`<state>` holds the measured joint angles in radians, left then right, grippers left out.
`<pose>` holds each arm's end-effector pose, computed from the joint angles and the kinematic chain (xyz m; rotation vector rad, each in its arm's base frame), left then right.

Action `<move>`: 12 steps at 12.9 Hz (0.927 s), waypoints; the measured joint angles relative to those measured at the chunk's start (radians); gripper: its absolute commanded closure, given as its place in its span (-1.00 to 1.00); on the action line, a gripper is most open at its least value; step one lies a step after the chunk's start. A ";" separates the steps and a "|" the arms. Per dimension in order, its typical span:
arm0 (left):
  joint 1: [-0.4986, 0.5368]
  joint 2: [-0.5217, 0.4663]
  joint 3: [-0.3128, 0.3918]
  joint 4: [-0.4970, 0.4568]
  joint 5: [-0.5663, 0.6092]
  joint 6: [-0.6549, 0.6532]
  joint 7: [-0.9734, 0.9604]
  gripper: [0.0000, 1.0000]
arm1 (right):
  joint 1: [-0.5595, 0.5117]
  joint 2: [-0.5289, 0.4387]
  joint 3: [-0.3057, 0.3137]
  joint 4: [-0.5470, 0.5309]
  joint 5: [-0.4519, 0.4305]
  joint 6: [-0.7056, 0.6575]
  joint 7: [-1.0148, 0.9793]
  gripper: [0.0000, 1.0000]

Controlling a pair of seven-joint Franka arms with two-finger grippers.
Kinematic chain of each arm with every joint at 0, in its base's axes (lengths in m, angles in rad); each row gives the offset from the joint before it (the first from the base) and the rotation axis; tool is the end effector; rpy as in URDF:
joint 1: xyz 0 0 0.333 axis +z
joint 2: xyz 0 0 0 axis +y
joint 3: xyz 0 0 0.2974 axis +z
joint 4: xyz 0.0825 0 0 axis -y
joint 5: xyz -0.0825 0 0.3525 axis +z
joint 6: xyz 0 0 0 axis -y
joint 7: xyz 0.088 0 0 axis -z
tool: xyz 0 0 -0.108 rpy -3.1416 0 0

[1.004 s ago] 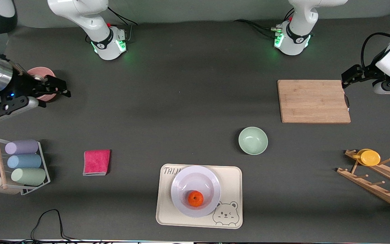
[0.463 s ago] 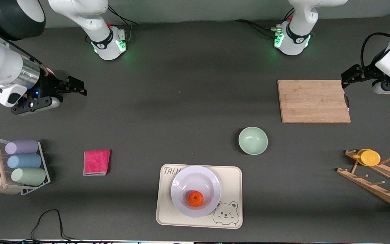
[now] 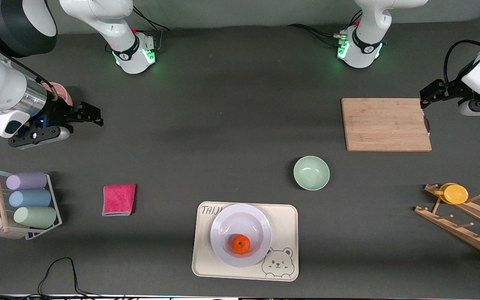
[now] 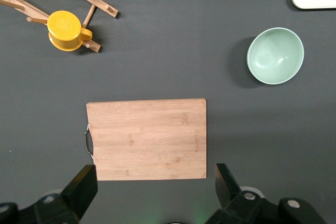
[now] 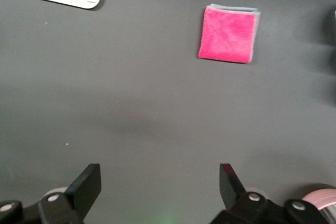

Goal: Place orange and plate with both arms

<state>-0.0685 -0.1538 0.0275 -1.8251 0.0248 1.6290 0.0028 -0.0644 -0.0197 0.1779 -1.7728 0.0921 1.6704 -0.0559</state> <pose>0.4781 -0.0162 0.5746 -3.1188 0.0720 0.0654 0.5127 0.0683 0.5345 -3.0442 -0.2383 0.1306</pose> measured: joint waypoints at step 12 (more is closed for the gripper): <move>0.000 -0.001 0.004 0.000 0.000 -0.003 0.000 -1.00 | 0.070 0.048 -0.302 0.227 -0.061 -0.181 -0.123 -1.00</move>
<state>-0.0680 -0.1552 0.0318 -1.8251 0.0249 1.6256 0.0027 0.0058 0.0286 -0.1240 -1.5458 0.0309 1.4896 -0.1784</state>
